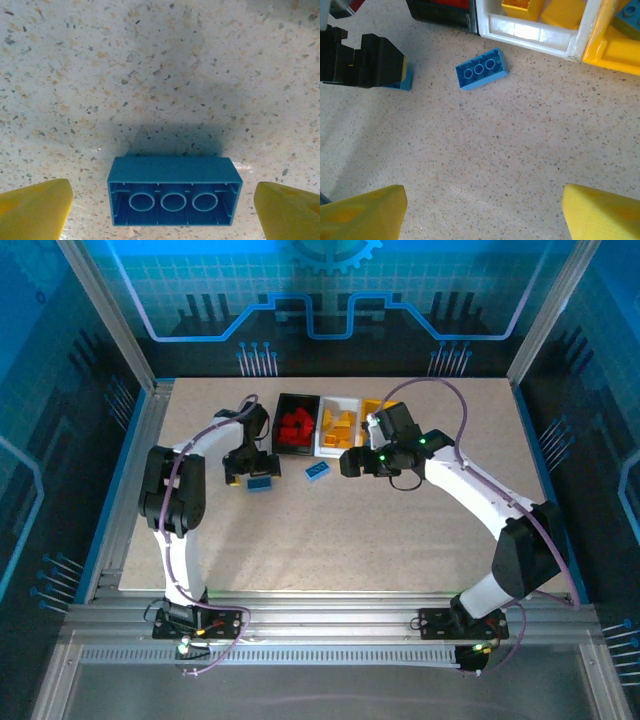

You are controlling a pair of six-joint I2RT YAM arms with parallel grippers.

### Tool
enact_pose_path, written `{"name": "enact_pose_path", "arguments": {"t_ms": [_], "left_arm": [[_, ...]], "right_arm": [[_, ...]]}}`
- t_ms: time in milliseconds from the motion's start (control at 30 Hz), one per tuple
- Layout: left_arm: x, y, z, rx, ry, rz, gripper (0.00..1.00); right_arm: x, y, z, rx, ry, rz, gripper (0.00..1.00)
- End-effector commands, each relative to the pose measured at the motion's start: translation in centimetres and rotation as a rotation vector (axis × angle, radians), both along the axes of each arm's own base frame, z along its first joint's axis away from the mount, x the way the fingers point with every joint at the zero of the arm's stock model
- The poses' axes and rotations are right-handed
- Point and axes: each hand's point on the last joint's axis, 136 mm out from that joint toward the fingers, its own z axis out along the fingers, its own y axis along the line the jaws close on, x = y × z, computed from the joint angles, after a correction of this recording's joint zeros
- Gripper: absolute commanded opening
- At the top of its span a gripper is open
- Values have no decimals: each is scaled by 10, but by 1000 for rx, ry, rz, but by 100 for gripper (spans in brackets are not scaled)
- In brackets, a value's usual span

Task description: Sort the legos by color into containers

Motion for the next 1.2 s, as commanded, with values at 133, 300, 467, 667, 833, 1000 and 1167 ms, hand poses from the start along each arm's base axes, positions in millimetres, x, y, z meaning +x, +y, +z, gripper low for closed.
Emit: {"name": "enact_pose_path", "arguments": {"t_ms": [133, 300, 467, 667, 833, 1000, 1167], "left_arm": [[8, 6, -16, 12, 40, -13, 88], [8, 3, -21, -5, 46, -12, 76], [5, 1, -19, -21, 53, -10, 64], [5, -13, 9, -110, 10, 14, 60], [22, -48, 57, -320, -87, 78, 59], [48, -95, 105, -571, -163, 172, 59], [75, -152, 138, -685, -210, 152, 59]], "right_arm": [[10, -1, 21, 11, -58, -27, 82], [11, 3, 20, 6, -57, -29, 81], [12, 8, 18, -1, -55, -21, 80], [8, 5, 13, -26, -59, -13, 81], [3, -15, 13, -9, -67, -75, 81], [-11, -38, 19, 18, -102, -139, 81], [-35, -51, 24, 63, -128, -178, 81]]}}
